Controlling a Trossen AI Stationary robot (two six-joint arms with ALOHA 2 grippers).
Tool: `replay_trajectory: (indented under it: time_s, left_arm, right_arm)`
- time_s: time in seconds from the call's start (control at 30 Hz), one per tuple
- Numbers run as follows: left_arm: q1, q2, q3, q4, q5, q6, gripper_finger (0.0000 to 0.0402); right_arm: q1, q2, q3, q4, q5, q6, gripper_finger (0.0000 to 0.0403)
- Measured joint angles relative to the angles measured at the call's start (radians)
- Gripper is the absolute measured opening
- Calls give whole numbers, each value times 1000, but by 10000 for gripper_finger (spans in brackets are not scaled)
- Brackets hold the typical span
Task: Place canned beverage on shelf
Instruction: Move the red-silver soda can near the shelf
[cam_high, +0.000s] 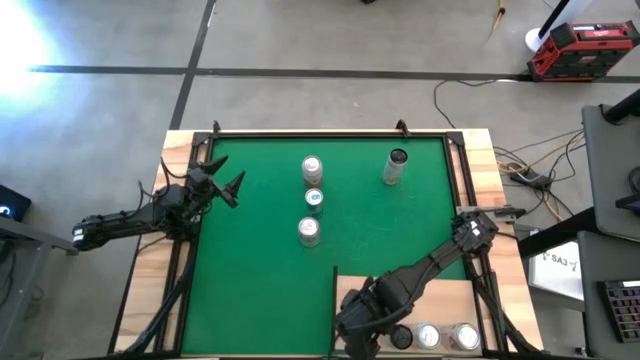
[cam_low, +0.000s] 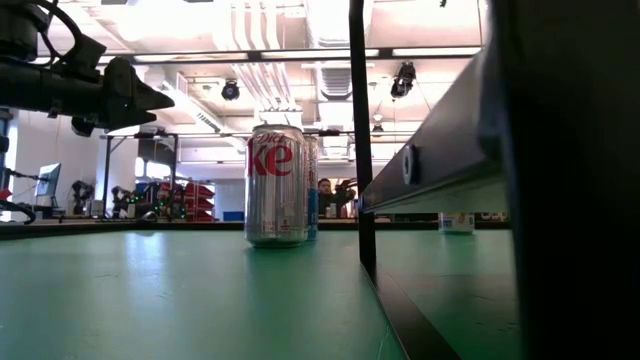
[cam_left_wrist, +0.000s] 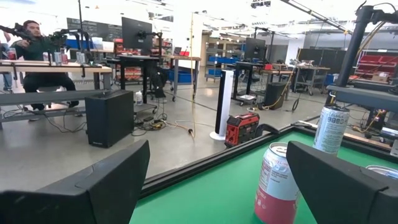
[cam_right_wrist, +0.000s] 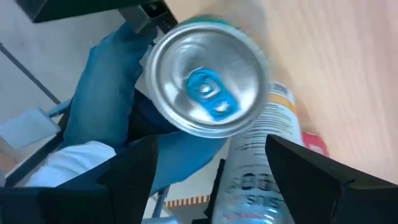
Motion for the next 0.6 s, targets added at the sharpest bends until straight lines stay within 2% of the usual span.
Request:
replay_trajectory:
  time_s: [0.2,0.4,0.6]
  left_arm:
    - [0,0,0,0,0,0,363]
    - [0,0,0,0,0,0,363]
    - [0,0,0,0,0,0,363]
  right_arm:
    - [-44,-39,0,-55,-2,-30,288]
    - [-100,-110,0,-107,3,-141,279]
    - [-129,-209,0,-104,108,-298,265]
